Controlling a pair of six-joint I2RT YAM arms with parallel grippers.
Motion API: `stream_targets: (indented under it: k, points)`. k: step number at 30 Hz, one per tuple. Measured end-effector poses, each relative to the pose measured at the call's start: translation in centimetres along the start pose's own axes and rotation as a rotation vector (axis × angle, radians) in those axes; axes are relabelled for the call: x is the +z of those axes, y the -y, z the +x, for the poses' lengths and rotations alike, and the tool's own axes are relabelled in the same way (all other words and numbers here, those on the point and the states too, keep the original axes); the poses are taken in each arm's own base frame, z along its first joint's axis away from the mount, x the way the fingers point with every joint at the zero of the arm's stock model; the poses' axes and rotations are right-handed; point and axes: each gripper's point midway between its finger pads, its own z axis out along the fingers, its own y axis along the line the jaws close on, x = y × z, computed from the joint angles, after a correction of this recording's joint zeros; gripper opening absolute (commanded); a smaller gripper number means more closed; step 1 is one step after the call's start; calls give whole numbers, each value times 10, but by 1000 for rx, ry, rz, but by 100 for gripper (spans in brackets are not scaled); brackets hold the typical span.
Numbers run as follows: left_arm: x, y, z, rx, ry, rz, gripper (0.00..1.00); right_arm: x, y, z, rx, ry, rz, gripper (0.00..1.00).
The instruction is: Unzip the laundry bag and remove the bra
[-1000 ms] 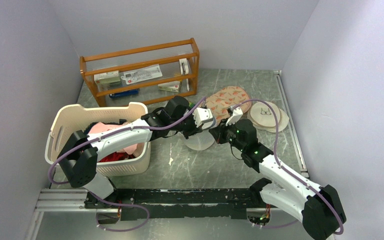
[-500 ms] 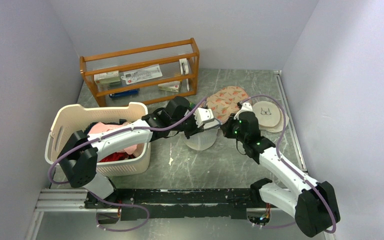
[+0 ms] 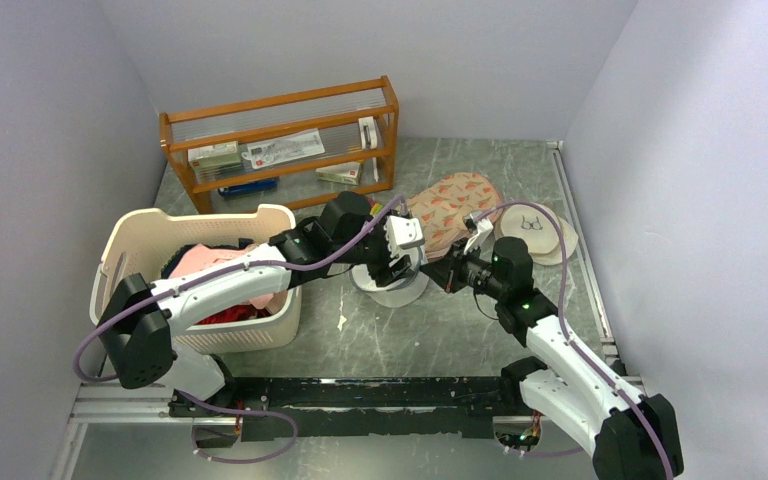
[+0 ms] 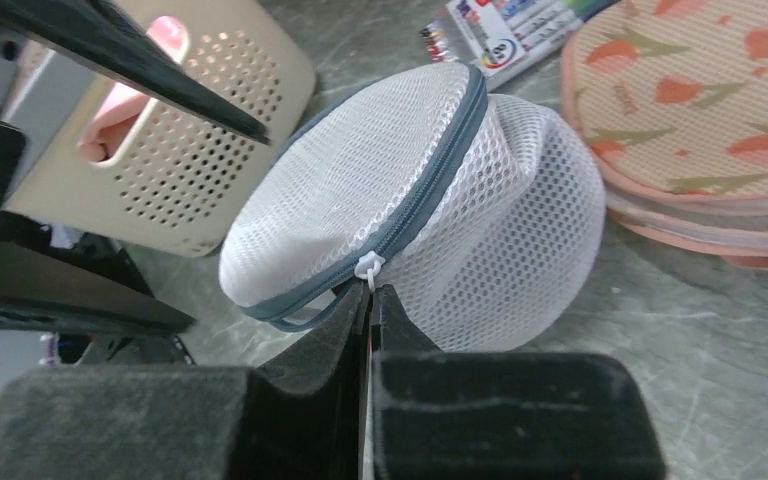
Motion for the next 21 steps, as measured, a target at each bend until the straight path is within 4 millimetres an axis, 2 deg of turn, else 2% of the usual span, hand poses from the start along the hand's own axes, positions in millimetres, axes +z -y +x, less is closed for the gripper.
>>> stream_targets:
  k: [7, 14, 21]
  points:
    - [8, 11, 5, 3, -15, 32, 70, -3, -17, 2, -11, -5, -72, 0]
    - [16, 6, 18, -6, -57, 3, 61, -5, -23, 2, -17, -7, -97, 0]
    - [19, 2, 26, -11, -83, -19, 39, -7, -25, 2, -20, -6, -104, 0]
